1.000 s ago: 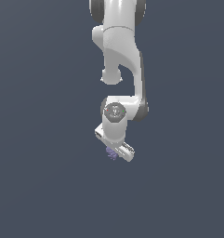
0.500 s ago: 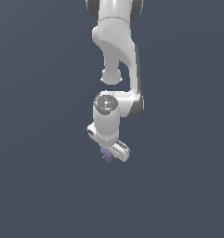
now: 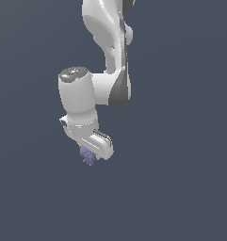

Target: Pick up the object and move it to a goal position.

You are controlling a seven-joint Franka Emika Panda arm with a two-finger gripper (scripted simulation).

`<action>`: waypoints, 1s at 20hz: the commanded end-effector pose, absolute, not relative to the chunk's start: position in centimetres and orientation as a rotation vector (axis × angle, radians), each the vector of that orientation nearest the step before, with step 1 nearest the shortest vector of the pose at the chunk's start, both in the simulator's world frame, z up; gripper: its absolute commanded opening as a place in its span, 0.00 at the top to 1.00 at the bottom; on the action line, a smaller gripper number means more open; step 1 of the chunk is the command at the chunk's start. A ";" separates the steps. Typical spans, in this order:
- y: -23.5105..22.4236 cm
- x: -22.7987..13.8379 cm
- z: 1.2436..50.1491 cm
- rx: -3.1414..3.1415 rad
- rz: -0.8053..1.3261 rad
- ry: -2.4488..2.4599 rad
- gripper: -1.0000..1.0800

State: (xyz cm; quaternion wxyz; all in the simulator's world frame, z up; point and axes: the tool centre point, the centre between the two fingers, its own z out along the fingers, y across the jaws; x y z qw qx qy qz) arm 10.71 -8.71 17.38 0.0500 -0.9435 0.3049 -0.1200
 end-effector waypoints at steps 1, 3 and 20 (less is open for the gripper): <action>-10.9 11.6 20.5 -2.850 -0.444 0.896 1.00; -12.5 12.2 22.9 -2.829 -0.501 0.870 1.00; -21.3 14.0 36.2 -2.687 -0.790 0.724 1.00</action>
